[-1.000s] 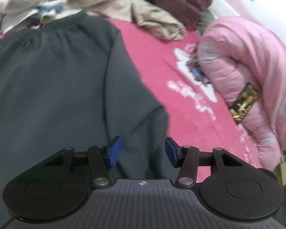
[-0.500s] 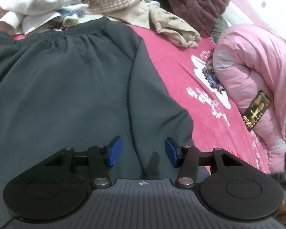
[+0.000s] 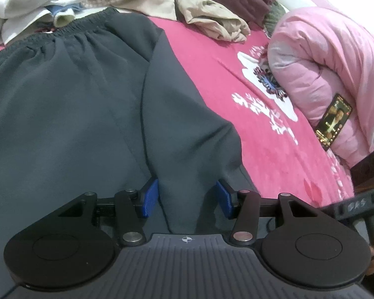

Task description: Fold clothes

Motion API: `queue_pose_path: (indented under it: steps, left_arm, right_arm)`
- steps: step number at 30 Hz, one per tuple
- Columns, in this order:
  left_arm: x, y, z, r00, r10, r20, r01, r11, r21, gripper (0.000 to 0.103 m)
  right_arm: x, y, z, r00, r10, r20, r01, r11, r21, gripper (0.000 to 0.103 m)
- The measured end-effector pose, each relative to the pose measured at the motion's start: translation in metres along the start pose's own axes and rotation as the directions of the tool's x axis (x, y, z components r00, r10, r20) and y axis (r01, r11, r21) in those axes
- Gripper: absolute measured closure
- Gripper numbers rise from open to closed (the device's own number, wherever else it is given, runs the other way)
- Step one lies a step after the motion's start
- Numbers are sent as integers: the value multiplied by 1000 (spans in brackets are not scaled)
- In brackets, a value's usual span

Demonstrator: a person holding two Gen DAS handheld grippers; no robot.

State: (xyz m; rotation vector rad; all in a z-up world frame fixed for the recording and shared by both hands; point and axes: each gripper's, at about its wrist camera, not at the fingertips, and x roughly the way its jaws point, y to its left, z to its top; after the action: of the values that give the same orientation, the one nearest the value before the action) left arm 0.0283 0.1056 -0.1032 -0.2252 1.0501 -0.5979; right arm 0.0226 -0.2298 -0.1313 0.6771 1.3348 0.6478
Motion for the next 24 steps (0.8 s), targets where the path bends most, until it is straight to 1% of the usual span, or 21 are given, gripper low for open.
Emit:
queue_pose_path:
  steps: [2, 5, 7, 10, 12, 15, 18, 21, 24]
  left_arm:
    - [-1, -3, 3, 1000, -18, 14, 18, 1000, -2, 53]
    - [1, -11, 11, 998, -51, 42, 51, 999, 3, 53]
    - [6, -17, 21, 996, -76, 55, 76, 997, -1, 53]
    - [21, -29, 36, 991, -120, 66, 120, 993, -10, 53]
    - [33, -40, 45, 989, -126, 72, 126, 992, 12, 53]
    - [50, -52, 56, 989, -132, 60, 131, 991, 30, 53]
    - [63, -61, 62, 990, -130, 48, 127, 990, 53, 53]
    - [72, -66, 63, 992, -121, 33, 118, 990, 78, 53]
    - [68, -67, 59, 991, -133, 31, 131, 988, 82, 53]
  right_arm:
    - [-13, 12, 1, 998, -25, 53, 28, 997, -68, 97]
    - [-41, 28, 8, 983, -76, 170, 105, 980, -169, 98]
    - [-56, 35, 15, 966, -116, 230, 167, 962, -216, 98]
    - [-74, 41, 33, 934, -179, 308, 267, 925, -270, 98]
    - [-80, 40, 47, 913, -224, 341, 329, 899, -288, 98]
    - [-87, 30, 67, 882, -303, 362, 422, 848, -319, 99]
    - [-88, 16, 85, 859, -368, 356, 484, 811, -330, 99]
    - [-87, -1, 99, 844, -414, 341, 521, 785, -336, 99]
    - [-84, -20, 106, 823, -468, 321, 558, 769, -310, 99]
